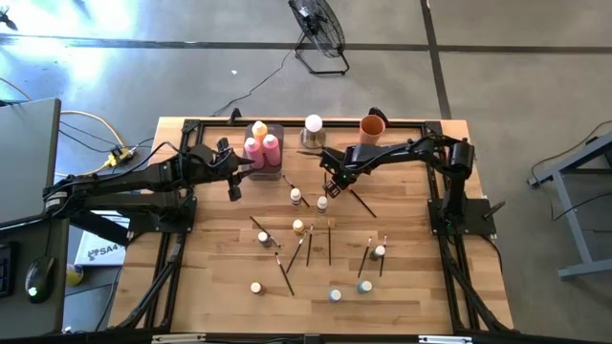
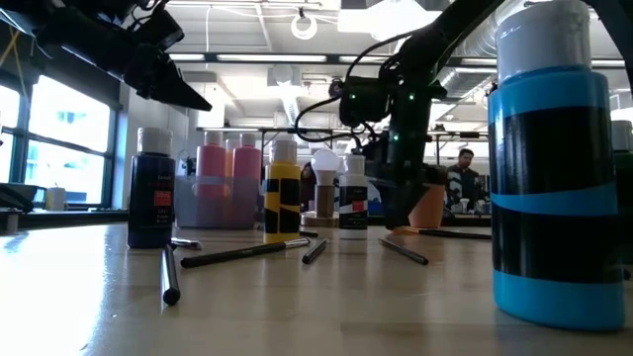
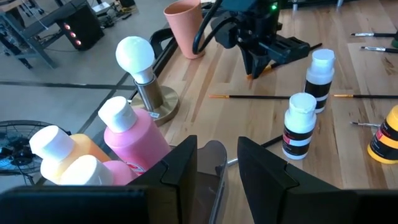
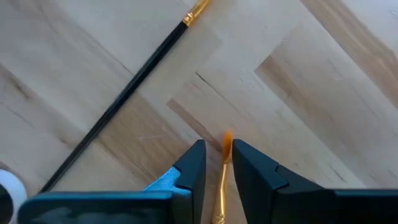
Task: Pick & Place Paint Supplies
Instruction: Put the orange paintbrush into the orange cup
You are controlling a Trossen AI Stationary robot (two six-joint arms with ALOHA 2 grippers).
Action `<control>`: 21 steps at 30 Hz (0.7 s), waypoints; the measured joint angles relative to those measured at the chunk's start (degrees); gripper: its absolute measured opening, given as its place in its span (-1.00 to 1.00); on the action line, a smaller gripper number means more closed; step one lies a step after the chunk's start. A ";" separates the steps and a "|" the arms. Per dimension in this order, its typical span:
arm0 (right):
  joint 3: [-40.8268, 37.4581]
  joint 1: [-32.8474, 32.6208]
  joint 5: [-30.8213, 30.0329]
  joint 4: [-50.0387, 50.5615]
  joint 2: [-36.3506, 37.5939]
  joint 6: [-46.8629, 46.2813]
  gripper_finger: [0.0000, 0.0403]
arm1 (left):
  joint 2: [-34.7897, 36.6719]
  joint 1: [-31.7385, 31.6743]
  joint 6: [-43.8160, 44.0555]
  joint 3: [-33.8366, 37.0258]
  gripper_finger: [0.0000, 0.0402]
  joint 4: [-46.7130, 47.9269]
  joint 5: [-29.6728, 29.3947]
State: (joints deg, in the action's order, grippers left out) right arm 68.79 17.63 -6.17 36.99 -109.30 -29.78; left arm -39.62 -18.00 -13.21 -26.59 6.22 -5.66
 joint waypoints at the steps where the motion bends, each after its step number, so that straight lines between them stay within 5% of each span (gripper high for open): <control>1: 0.00 0.04 -0.06 0.08 0.00 0.02 -0.64 | 0.01 0.00 0.00 0.00 -0.45 -0.01 -0.02; 16: 0.22 0.48 -0.08 0.37 -2.23 0.07 -0.65 | 0.01 0.00 0.02 0.00 -0.45 -0.03 0.01; 21: 0.15 0.46 -0.26 0.40 -2.14 0.27 -0.81 | 0.01 -0.01 0.04 0.00 -0.45 -0.03 0.01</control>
State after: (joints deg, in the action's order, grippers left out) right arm 68.95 18.09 -6.44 37.39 -111.44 -29.51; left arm -39.62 -18.01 -13.18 -26.59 6.19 -5.65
